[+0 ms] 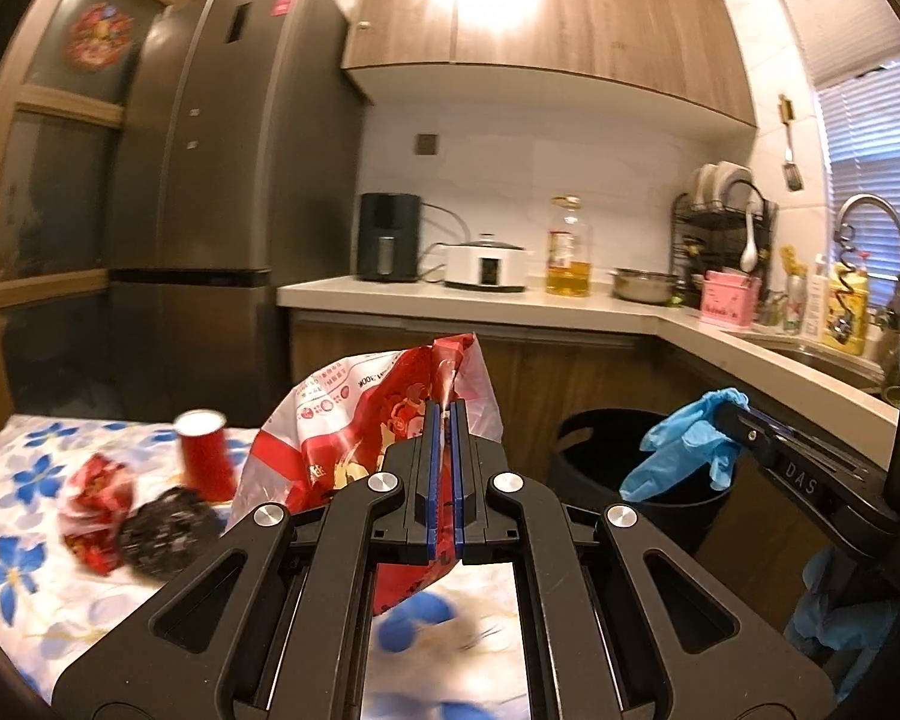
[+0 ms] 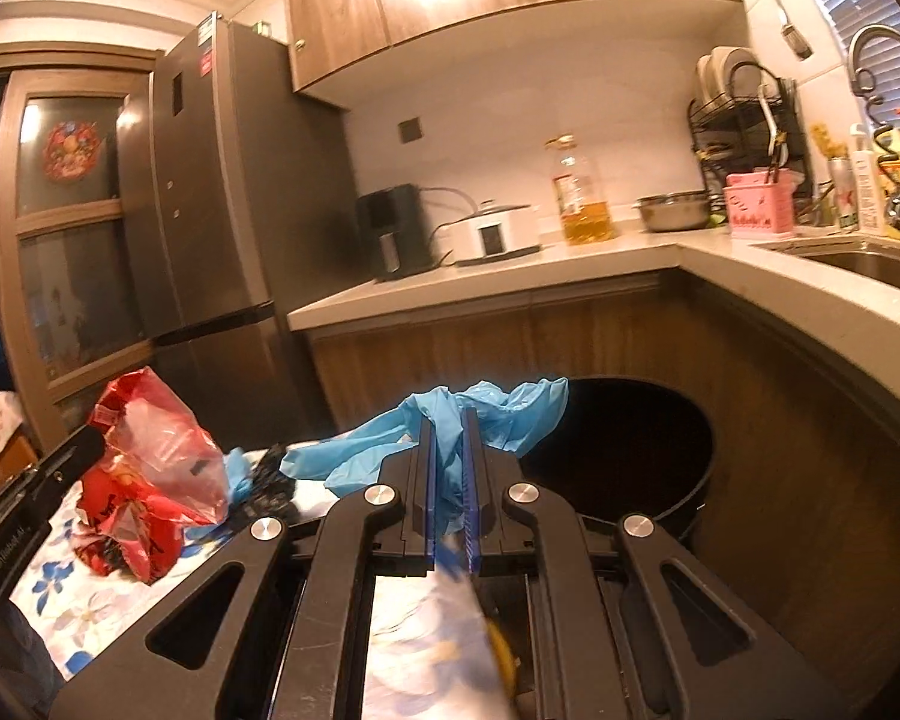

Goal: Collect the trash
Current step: 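Lift the snack bag and blue glove and carry both over the black bin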

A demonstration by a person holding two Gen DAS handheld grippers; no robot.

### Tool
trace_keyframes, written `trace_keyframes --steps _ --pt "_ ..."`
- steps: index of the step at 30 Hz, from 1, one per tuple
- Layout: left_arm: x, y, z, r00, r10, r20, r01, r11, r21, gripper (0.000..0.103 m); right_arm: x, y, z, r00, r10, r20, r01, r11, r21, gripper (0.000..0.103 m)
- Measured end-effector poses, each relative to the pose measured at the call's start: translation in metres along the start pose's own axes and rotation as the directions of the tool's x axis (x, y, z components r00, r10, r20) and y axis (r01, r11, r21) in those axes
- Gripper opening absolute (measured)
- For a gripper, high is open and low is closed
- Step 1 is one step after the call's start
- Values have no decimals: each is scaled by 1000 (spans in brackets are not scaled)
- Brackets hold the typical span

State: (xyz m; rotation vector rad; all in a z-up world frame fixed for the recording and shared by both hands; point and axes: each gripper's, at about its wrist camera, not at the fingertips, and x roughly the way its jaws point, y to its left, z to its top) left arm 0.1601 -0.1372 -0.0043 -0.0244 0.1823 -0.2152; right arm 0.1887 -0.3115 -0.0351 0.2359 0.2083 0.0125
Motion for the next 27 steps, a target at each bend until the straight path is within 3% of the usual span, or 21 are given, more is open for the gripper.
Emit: trace_keyframes --steps 14,27 --pt "58 -76 7 985 -172 30 170 984 50 2 7 -47 18 994 -96 48 95 995 26 8" --pt "103 -111 3 964 -266 18 264 961 84 2 28 -67 23 992 -116 41 114 992 47 8"
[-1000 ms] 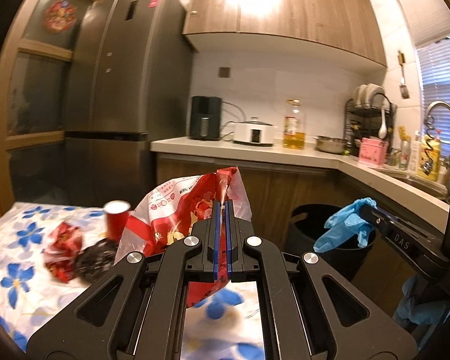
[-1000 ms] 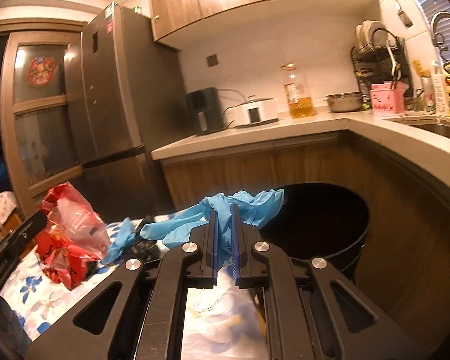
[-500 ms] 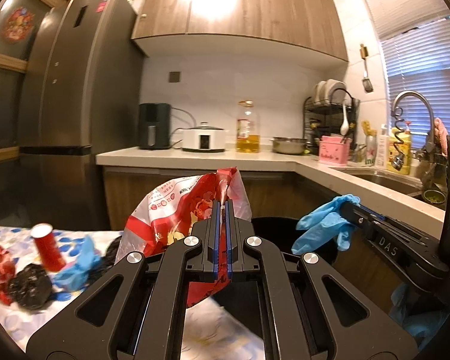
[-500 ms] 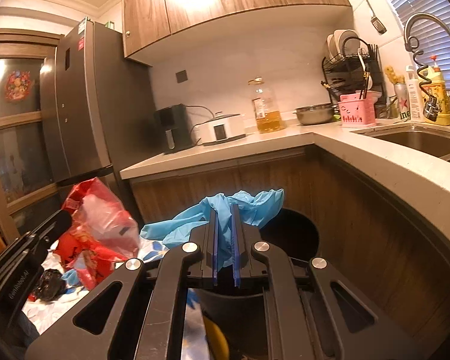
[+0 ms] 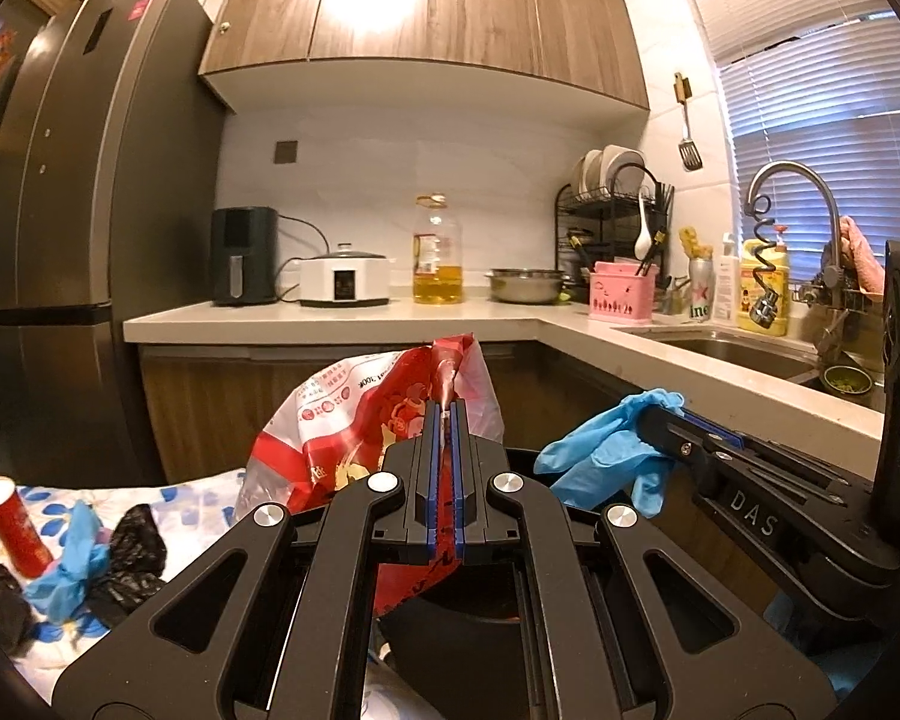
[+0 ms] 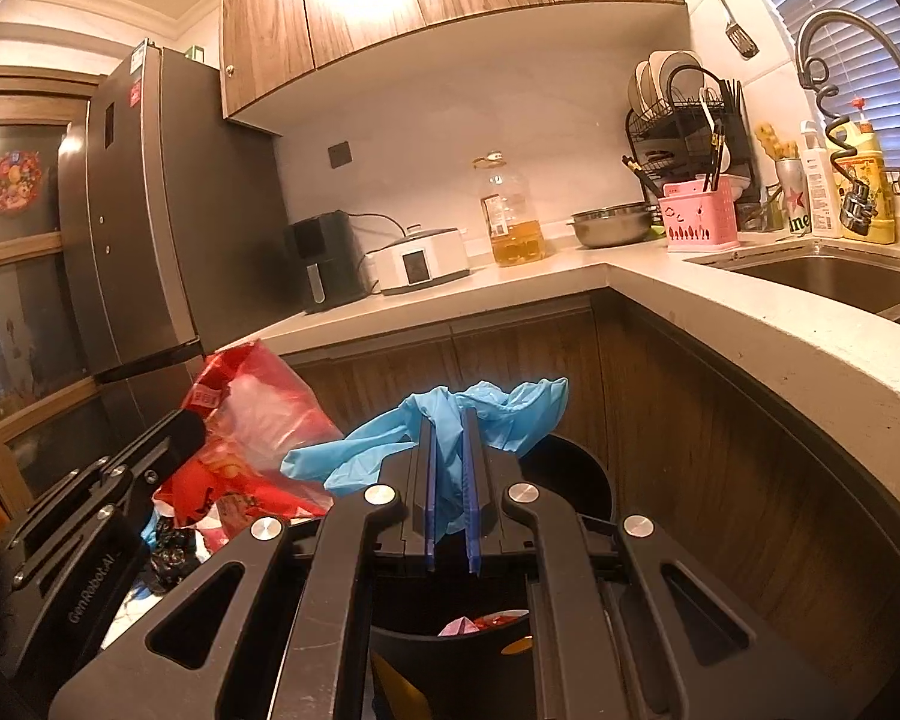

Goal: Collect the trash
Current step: 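Lift the snack bag and blue glove and carry both over the black bin, then open both tools over the bin to drop the snack bag and glove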

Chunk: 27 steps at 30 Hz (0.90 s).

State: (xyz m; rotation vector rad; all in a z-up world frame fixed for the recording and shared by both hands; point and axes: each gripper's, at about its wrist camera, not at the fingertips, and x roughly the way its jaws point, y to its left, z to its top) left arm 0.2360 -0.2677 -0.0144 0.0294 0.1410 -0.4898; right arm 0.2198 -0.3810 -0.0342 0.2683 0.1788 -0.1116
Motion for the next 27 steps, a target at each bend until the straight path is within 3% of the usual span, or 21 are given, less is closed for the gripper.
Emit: trace_keyframes --steps 22,25,27 --pt "52 0 -20 991 -116 -68 115 993 -15 4 28 -13 -3 999 11 -44 -11 1000 0 10" --pt "55 -2 -22 990 -121 -78 121 993 -9 5 32 -15 -5 998 10 -56 -10 1000 4 13" --pt "57 -1 -24 988 -130 -89 129 992 -13 11 33 -16 -5 998 10 -62 -9 1000 8 19"
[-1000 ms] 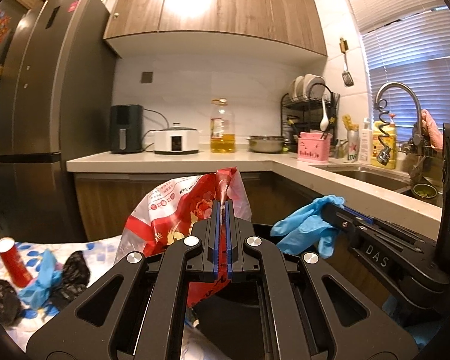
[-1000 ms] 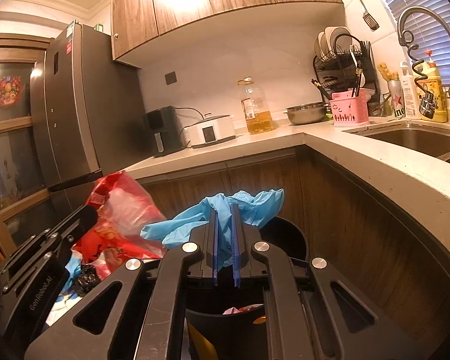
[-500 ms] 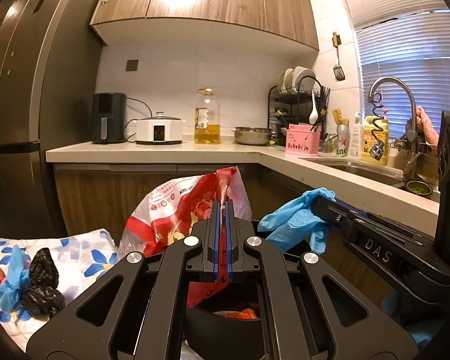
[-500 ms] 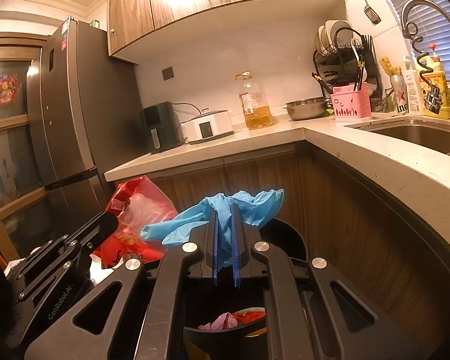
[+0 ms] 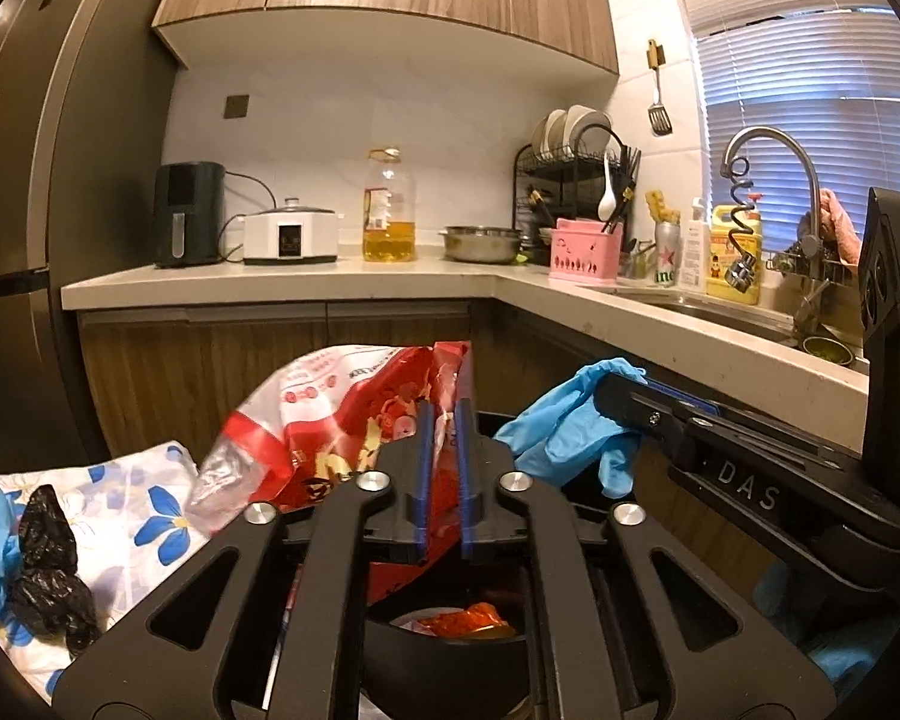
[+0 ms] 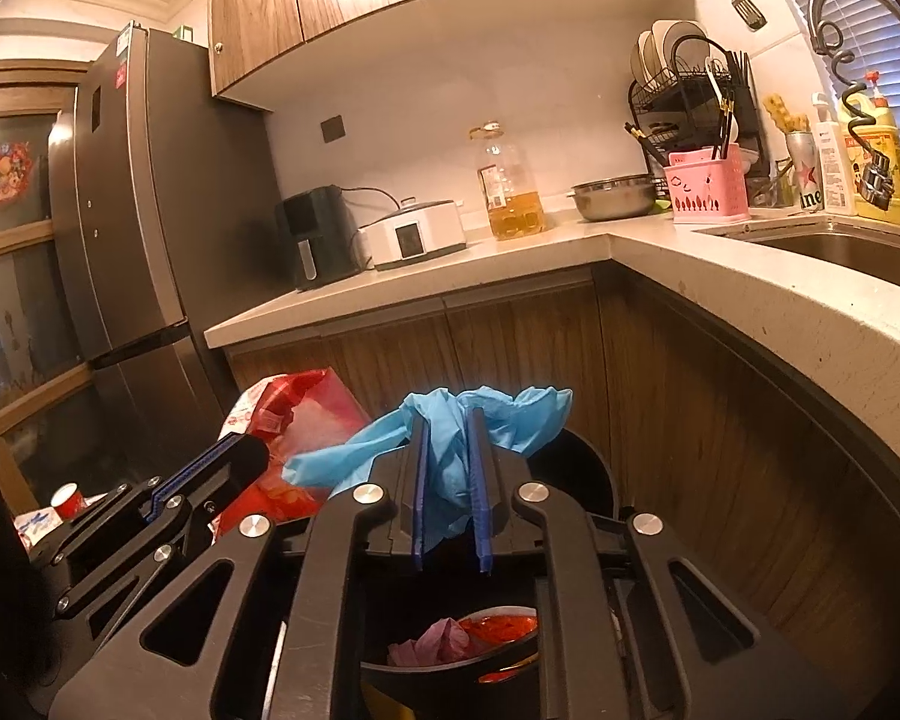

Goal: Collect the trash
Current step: 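Open both tools over the bin to drop the snack bag and glove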

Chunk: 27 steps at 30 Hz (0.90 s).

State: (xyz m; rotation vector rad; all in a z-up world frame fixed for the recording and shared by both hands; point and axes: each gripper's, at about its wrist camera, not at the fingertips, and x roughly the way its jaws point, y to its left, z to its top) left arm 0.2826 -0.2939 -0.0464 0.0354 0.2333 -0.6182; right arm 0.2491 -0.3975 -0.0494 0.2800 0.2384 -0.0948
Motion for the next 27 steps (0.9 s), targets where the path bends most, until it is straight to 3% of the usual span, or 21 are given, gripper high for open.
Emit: trace_keyframes --steps 4,9,18,22,24,27 --pt "3 3 -3 1000 -13 -14 13 1000 -16 18 1 -4 -1 1000 -2 -5 2 1000 10 23" --pt "-1 9 -5 1000 -11 -11 10 999 -42 33 -1 -6 -1 1000 -18 -11 18 1000 14 24" --pt "-38 27 -9 993 116 -10 -117 991 -65 74 -14 -3 -4 1000 -31 0 31 999 22 52" --pt "-65 39 -16 975 224 -3 -224 971 -81 81 -24 4 -7 1000 -28 14 28 1000 14 65" --pt "-80 47 -18 954 299 1 -298 950 -96 84 -28 10 -10 1000 -27 12 27 1000 0 66" --pt "-99 59 -22 934 357 0 -354 928 -115 87 -32 19 -15 1000 -20 8 20 1000 -15 68"
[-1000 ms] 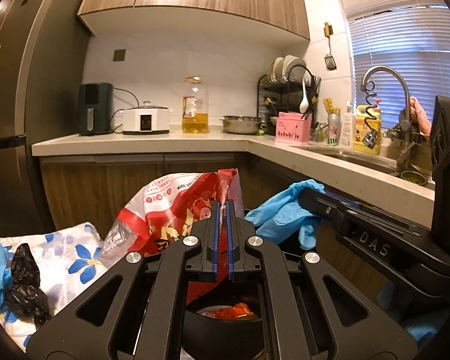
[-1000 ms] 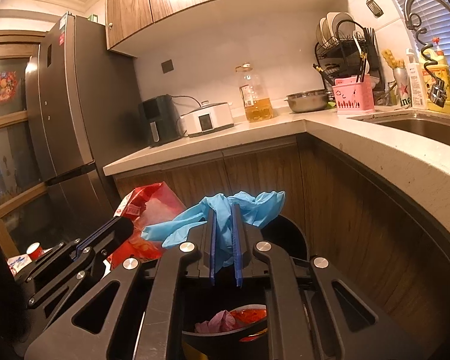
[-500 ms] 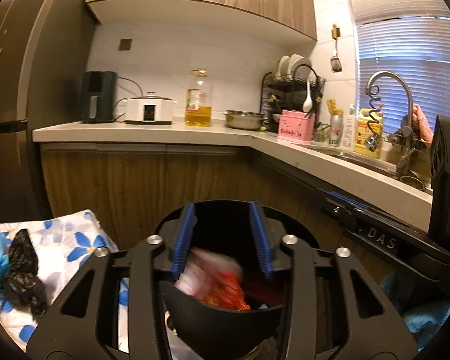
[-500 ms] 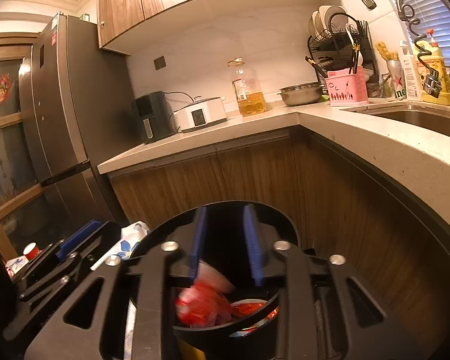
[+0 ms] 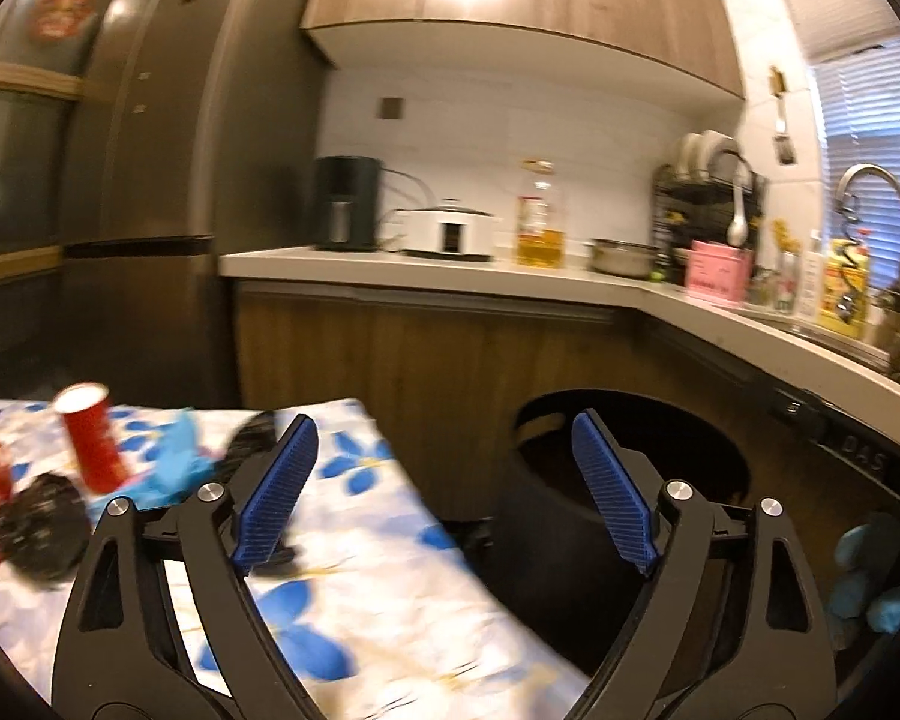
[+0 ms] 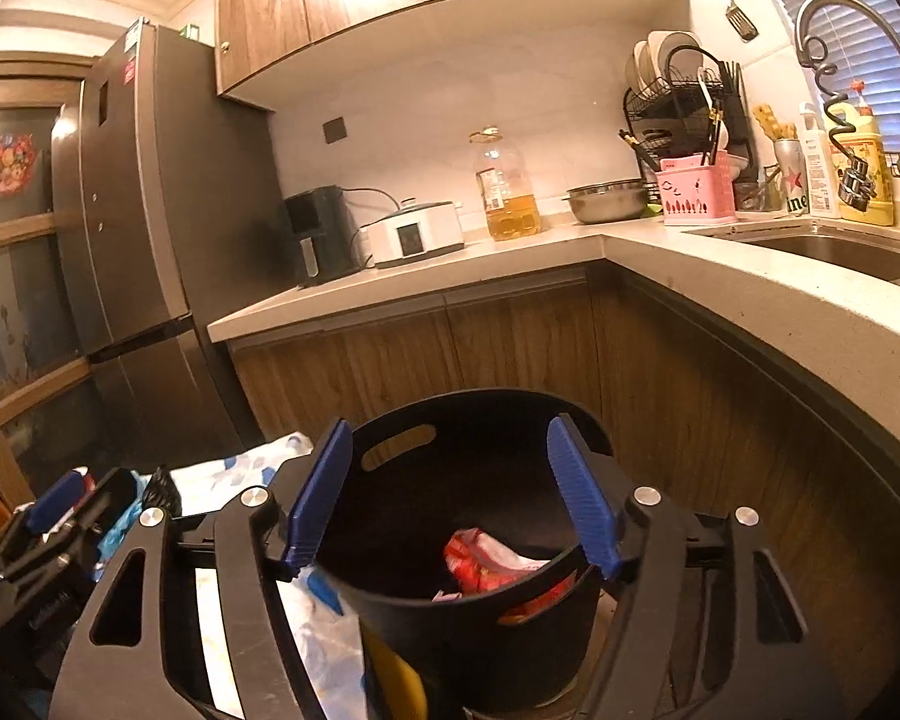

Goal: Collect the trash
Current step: 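Open both tools over the bin to drop the snack bag and glove, then move both open tools back over the remaining trash on the table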

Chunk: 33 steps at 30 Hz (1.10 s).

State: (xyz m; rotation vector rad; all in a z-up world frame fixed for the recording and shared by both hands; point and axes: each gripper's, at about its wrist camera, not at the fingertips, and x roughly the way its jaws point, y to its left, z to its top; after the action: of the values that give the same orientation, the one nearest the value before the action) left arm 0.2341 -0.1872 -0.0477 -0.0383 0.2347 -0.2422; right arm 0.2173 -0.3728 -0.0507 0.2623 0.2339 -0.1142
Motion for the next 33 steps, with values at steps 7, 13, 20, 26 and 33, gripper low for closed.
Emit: trace_keyframes --steps 7,13,20,26,33 --pt "-35 53 -7 986 163 22 -162 986 -41 88 -8 25 -12 999 30 -14 -31 999 -14 69" --pt "-63 102 -16 965 262 32 -258 963 -83 88 -7 54 -22 996 77 -42 -79 996 -36 69" --pt "-82 142 -20 945 327 17 -323 938 -123 88 8 100 -36 985 157 -76 -162 985 -60 69" --pt "-88 165 -23 930 366 13 -361 923 -134 88 31 141 -47 970 220 -107 -230 969 -92 69" --pt "-94 196 -24 907 420 8 -415 898 -149 88 66 175 -53 956 255 -144 -270 958 -96 69"
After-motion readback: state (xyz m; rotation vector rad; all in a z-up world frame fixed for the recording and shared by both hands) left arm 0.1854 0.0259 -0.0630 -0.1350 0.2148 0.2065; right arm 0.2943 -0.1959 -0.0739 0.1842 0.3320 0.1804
